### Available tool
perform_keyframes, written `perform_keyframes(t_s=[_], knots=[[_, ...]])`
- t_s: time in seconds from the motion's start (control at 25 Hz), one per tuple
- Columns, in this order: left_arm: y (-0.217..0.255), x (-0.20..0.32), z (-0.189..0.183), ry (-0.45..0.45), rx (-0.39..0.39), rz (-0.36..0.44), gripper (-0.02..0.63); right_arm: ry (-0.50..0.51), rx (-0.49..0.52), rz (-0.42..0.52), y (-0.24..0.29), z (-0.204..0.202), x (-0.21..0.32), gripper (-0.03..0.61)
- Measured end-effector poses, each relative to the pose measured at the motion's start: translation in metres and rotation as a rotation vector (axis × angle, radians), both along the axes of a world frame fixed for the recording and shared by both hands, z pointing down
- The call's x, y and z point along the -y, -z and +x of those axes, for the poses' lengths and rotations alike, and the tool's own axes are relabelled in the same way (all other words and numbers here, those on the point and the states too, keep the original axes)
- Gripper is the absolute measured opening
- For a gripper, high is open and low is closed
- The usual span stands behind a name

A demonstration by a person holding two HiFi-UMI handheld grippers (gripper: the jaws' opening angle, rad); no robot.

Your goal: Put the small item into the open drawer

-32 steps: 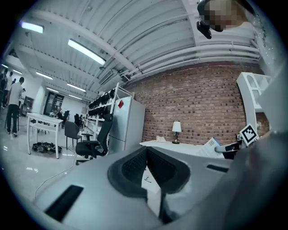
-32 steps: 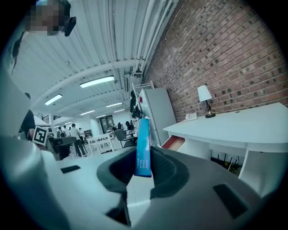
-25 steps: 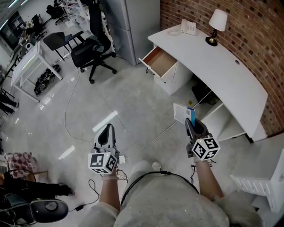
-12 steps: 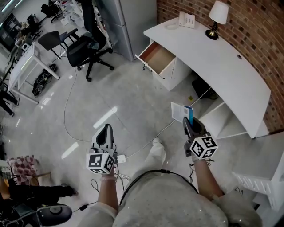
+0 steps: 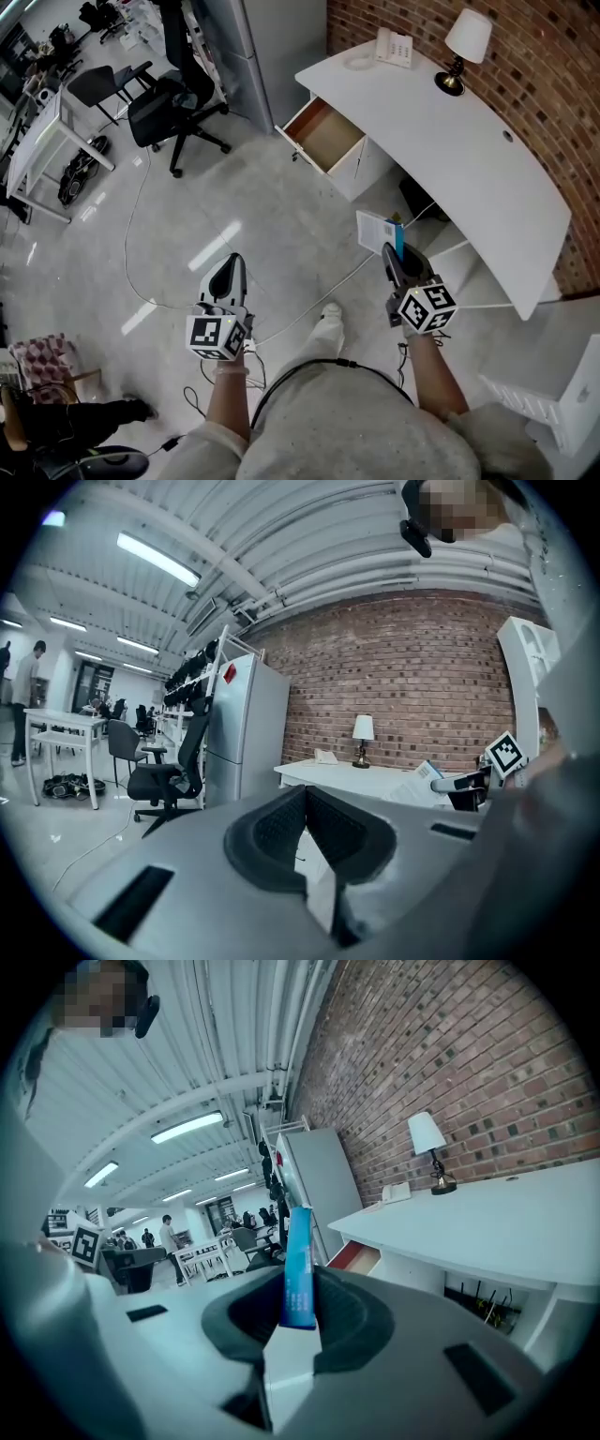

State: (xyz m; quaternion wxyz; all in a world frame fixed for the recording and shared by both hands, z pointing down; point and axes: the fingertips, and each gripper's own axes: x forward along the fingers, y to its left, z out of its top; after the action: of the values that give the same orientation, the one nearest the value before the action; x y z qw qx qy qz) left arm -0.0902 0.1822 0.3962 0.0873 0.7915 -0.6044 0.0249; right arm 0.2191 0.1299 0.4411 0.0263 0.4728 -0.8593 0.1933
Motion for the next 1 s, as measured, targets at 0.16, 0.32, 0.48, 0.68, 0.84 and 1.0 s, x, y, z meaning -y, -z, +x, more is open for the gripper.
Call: perform_keyframes(t_s=[0.16, 0.32, 0.48, 0.68, 0.84, 1.0], knots=[[0.0, 0.029, -0.005, 0.022, -0.015, 0.003, 0.005, 0.034, 0.006, 0.003, 0.001, -0.013, 0.028, 0.08], [-0.006, 0.054, -0.008, 0.036, -0.034, 0.001, 0.005, 0.065, -0.008, 0.0, 0.001, -0.021, 0.05, 0.08], [-0.012, 0.081, -0.01, 0.042, -0.055, 0.001, 0.005, 0.081, -0.038, -0.009, -0.001, -0.022, 0.072, 0.08], [-0.015, 0.114, -0.011, 0.033, -0.078, 0.01, 0.005, 0.083, -0.061, 0.002, 0.004, -0.022, 0.101, 0.08], [-0.013, 0.131, -0.009, 0.016, -0.07, 0.01, 0.005, 0.07, -0.053, 0.006, 0.006, -0.021, 0.116, 0.08], [-0.008, 0.142, -0.017, 0.035, -0.073, 0.027, 0.005, 0.08, -0.053, -0.001, 0.004, -0.023, 0.125, 0.08]])
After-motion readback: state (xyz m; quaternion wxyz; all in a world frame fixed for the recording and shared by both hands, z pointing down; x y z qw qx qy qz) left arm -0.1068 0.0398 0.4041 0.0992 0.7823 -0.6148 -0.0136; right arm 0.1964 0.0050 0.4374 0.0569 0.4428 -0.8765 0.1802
